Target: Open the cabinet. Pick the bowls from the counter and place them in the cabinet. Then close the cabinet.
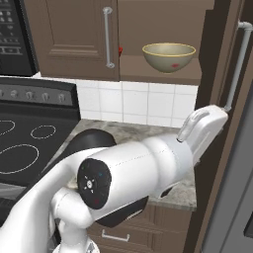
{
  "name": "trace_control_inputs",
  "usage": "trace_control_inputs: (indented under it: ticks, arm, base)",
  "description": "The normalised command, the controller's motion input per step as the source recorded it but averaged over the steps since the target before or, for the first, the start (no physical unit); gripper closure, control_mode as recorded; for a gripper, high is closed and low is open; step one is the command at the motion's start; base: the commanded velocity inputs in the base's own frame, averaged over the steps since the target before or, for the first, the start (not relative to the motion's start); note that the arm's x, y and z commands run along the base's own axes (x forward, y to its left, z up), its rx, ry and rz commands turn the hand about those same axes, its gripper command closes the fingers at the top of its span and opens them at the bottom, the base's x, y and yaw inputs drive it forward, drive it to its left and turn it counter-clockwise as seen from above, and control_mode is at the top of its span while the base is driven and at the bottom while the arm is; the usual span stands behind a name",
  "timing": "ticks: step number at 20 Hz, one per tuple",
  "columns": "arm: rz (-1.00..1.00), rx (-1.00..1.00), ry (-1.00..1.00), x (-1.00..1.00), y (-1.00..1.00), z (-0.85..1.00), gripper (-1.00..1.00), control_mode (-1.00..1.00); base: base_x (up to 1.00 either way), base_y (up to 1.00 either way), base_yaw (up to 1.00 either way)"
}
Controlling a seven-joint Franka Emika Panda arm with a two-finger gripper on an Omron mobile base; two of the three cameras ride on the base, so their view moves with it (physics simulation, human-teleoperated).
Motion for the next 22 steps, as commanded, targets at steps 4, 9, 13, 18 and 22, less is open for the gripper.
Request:
trace_control_inputs:
  ticks: [4, 9, 13, 18, 22]
  arm:
    - [-0.05, -0.03, -0.06, 0.19, -0.12, 0.01, -1.0, -1.0]
    - [-0.01, -0.01, -0.02, 0.26, -0.27, 0.0, -1.0, -1.0]
    - [-0.03, -0.02, 0.0, 0.42, -0.16, 0.0, -1.0, -1.0]
    - [-0.02, -0.05, 0.0, 0.4, -0.03, 0.0, -1.0, -1.0]
    - [0.0, -0.01, 0.0, 0.47, -0.04, 0.0, -1.0, -1.0]
  base:
    - [0.0, 0.0, 0.0]
    - [0.0, 0.0, 0.0]
    - [0.0, 0.0, 0.0]
    - [0.0, 0.0, 0.0]
    - [0.0, 0.0, 0.0]
